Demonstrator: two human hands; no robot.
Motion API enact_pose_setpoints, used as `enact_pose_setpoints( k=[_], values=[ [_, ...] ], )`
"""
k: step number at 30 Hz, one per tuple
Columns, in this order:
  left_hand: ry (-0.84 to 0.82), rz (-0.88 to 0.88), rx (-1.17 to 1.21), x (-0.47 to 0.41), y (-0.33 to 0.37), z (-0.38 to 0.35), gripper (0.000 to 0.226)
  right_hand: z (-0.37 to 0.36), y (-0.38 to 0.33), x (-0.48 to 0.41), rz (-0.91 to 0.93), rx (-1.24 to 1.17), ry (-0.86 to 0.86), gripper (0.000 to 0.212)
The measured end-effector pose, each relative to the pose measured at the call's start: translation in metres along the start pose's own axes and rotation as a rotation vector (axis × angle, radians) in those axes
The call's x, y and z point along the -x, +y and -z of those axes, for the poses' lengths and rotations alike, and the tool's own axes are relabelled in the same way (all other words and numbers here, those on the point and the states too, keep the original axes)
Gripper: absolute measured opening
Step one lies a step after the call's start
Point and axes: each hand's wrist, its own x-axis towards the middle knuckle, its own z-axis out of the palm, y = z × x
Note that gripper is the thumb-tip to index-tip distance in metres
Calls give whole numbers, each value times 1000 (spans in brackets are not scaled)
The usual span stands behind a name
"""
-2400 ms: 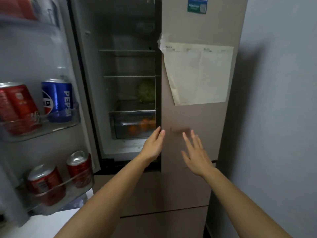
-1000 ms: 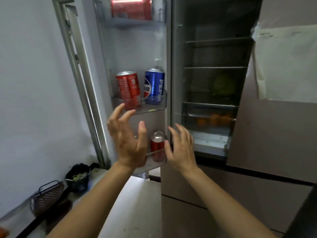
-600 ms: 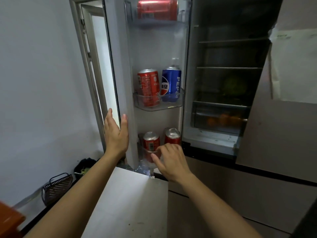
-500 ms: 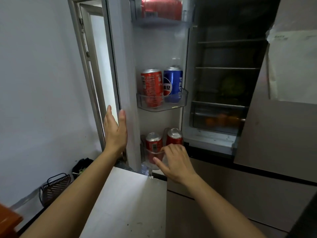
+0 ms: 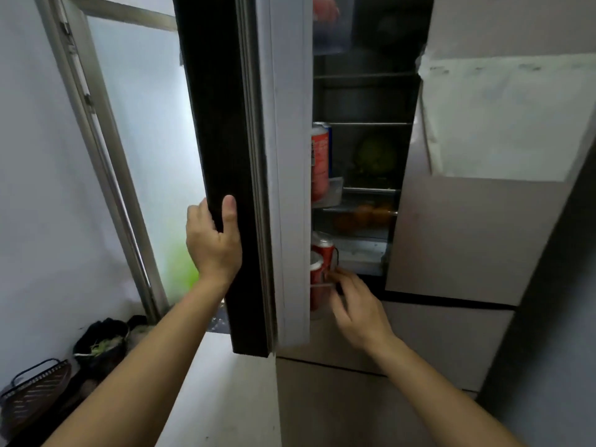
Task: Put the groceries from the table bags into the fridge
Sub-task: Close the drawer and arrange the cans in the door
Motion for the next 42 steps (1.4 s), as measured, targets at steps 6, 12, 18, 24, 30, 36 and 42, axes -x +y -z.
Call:
enact_pose_setpoints(
  k=[6,12,18,24,30,36,42],
  values=[
    [-50,-245,5,51,29,-58,57,18,24,9,-122,-63,63,58],
    [-314,-428,-183,71,51,-119,80,37,60,-3,-222,-18,78,68],
    [-398,-474,-348,74,68,-190,89,69,107,-29,-202,318,68,68],
    [-405,-485,-402,82,56,-225,79,96,148,-50,-308,543,169,68],
    [-434,-580,-392,85,33,-242,71,86,164,-53,-293,620,205,74],
    [-386,-591,-372,86,27,-253,71,76,165,-58,-331,599,227,86],
    [-361,-540,-411,84,34,-281,71,72,173,-59,-316,650,240,87]
  ],
)
